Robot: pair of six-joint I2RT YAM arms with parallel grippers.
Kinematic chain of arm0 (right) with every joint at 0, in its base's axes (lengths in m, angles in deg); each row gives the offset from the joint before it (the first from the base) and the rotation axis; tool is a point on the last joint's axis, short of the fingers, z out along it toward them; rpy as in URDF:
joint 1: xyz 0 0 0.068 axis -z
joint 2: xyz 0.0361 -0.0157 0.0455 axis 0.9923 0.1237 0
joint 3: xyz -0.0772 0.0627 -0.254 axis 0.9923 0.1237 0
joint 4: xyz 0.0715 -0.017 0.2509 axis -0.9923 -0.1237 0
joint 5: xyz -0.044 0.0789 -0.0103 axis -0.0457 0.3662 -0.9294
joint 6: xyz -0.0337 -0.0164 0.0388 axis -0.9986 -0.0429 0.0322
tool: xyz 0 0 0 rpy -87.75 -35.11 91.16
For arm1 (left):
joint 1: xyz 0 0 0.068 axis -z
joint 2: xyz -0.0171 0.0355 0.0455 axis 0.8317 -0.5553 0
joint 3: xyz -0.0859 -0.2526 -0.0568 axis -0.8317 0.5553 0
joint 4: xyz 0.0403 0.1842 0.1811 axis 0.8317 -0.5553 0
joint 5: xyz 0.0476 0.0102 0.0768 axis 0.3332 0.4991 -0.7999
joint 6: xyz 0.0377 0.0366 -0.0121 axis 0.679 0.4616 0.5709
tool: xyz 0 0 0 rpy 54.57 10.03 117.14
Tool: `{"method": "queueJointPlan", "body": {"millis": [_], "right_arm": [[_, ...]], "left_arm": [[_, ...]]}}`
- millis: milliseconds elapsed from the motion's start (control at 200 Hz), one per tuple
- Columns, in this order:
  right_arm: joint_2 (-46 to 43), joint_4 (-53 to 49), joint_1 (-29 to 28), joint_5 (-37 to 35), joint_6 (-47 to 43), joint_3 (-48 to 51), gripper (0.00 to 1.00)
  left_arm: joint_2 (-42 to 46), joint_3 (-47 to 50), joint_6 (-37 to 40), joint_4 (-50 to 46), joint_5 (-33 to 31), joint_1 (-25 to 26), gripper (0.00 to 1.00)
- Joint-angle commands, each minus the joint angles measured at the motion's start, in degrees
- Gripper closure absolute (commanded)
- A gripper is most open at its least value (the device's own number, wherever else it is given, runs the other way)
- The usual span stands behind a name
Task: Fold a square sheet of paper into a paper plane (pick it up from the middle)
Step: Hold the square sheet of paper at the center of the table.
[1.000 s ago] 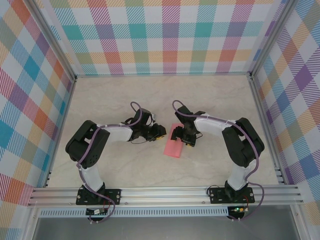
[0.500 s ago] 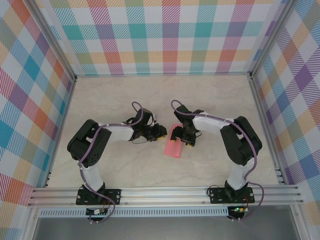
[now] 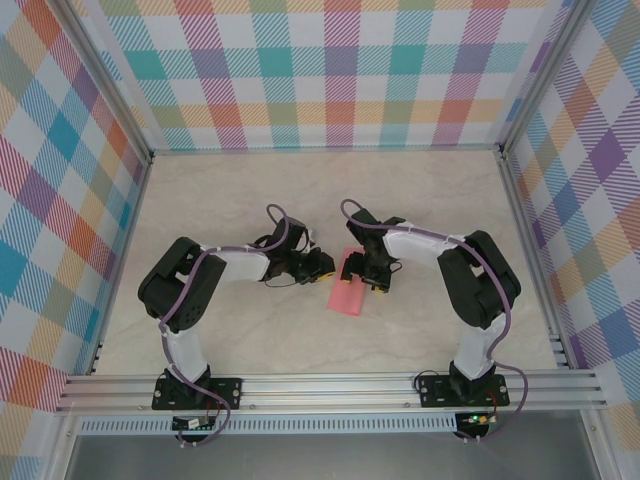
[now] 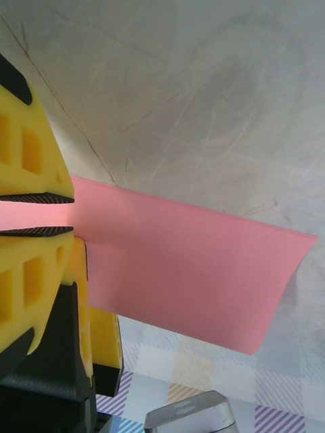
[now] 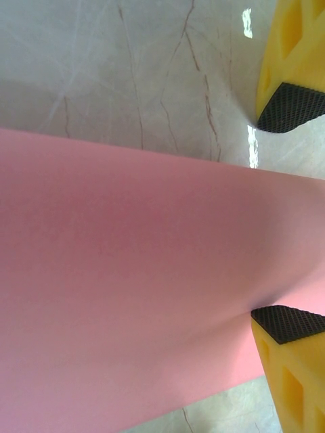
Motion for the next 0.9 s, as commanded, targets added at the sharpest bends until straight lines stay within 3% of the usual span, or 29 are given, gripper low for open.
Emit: {"method": "queueJointPlan", "body": {"millis": [0,895], "right_arm": [[9.2,5.3,-1.3,3.0,0.8,4.6,0.26],[10.5,7.4,-1.3,4.9,0.4,5.1,0.26]], "left_arm": [[-1.4,-1.5,0.0,0.4,2.2,1.1,0.84],[-6.8,-5.3,2.5,-3.8,5.1,2.2,0.92]]}}
